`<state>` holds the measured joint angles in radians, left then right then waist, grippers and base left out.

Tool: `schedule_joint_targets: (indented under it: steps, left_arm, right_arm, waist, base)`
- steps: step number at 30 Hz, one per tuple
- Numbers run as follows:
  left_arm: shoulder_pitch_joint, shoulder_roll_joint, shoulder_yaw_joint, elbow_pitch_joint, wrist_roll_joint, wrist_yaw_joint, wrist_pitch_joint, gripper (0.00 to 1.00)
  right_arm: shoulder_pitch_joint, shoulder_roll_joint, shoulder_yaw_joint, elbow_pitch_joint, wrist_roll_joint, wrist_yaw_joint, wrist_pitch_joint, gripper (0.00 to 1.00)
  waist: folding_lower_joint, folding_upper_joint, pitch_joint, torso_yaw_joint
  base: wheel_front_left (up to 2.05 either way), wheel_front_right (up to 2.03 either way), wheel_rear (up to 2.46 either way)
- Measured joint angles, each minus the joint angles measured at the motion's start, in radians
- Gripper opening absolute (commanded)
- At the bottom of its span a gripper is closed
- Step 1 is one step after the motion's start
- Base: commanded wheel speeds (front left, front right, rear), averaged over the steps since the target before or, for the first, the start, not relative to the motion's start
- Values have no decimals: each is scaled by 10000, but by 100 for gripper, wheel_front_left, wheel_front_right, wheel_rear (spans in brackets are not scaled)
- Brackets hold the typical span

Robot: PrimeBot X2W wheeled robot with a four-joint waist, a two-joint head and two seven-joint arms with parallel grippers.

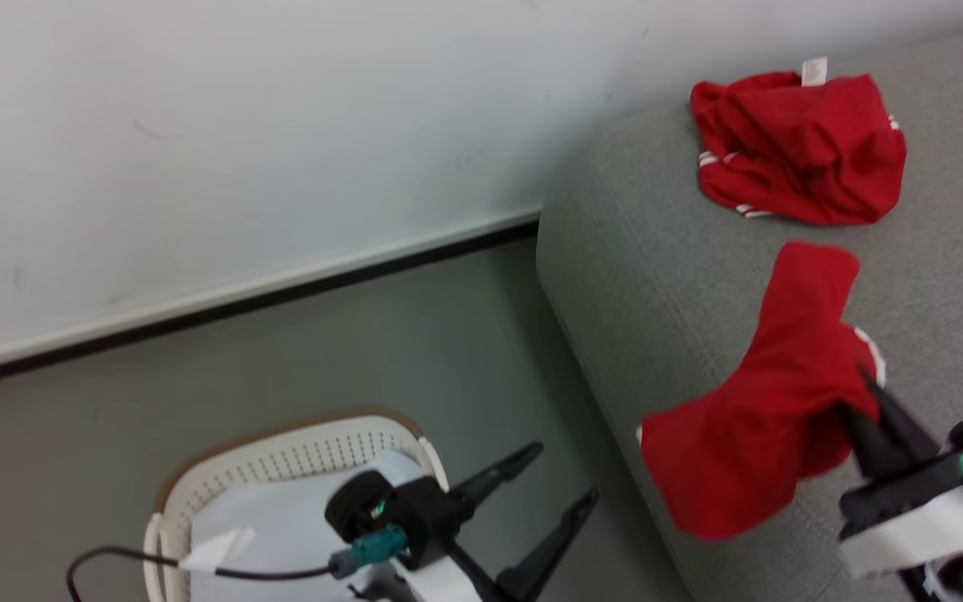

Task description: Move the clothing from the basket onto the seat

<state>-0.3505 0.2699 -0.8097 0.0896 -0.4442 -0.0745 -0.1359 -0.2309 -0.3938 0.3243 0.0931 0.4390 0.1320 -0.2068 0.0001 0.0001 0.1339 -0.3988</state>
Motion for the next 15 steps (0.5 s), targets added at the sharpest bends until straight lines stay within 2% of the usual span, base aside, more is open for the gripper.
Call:
schedule_joint_targets:
  steps: [3,9,12,15]
  left_arm:
    - [-500,54,107,-63,125,-40,67,100]
    - [-1394,242,303,-107,426,-81,109,100]
    - [-1705,257,412,-56,487,-59,23,100]
    - [-1915,265,548,-52,493,-12,-63,100]
  right_arm:
    - [-579,472,-1185,236,-370,0,-111,0]
    - [-2796,779,-3553,1133,-966,-2,63,0]
    - [-4310,558,-4270,1565,-1135,-2,487,0]
    - [-6054,-35,-5302,2104,-1312,0,1009,0]
  waist:
    - [0,0,571,98]
    - [1,0,1918,544]
    - [2,0,2586,881]
    - [3,-1,3247,1248]
  base:
    - [0,0,0]
    - [0,0,0]
    - [0,0,0]
    - [0,0,0]
